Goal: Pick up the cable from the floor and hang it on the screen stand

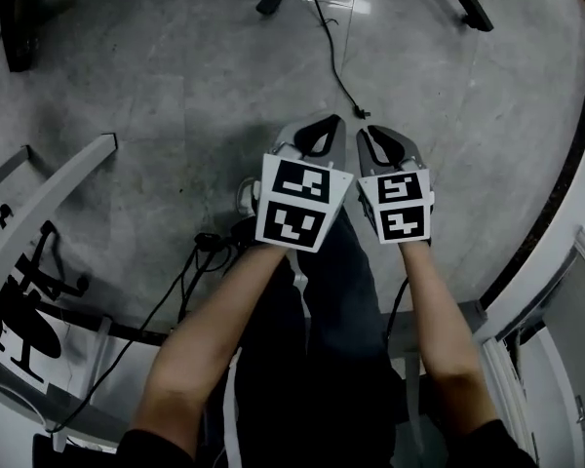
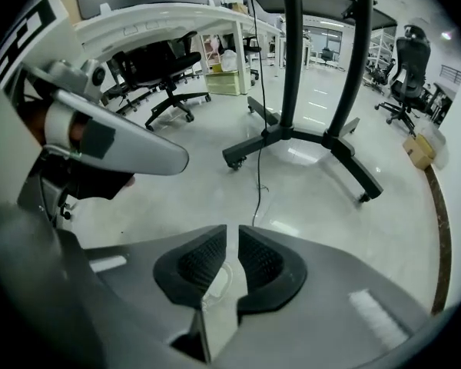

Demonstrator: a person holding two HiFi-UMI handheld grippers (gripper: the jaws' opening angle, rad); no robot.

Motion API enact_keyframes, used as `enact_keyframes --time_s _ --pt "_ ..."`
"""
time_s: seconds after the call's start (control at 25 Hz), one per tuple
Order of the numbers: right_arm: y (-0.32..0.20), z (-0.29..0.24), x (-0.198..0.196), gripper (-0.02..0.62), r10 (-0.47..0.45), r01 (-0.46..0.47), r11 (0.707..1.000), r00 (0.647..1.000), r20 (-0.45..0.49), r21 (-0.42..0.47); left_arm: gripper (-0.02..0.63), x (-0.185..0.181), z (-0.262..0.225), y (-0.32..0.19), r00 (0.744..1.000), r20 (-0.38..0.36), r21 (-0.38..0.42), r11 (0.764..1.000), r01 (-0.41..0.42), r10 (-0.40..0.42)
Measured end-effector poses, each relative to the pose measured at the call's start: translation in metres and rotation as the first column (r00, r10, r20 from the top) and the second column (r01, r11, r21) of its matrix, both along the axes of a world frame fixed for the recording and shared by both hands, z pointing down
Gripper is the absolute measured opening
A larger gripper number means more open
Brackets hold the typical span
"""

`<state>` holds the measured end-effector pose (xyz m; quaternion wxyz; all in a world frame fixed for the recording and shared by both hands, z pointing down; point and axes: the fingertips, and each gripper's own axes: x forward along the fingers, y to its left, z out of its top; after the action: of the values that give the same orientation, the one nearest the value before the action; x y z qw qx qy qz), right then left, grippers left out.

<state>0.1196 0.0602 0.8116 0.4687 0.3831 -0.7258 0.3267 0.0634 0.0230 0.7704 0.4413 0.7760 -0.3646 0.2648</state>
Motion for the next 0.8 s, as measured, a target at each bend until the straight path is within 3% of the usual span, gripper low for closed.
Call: enact_keyframes --time_s 0.8 --pt "0.006 0.195 0.029 0.060 -0.188 0.173 0.975 0.976 -0.109 -0.137 0.002 0.015 0.141 -0.020 1.000 0.008 -0.028 0.999 -0.027 0.027"
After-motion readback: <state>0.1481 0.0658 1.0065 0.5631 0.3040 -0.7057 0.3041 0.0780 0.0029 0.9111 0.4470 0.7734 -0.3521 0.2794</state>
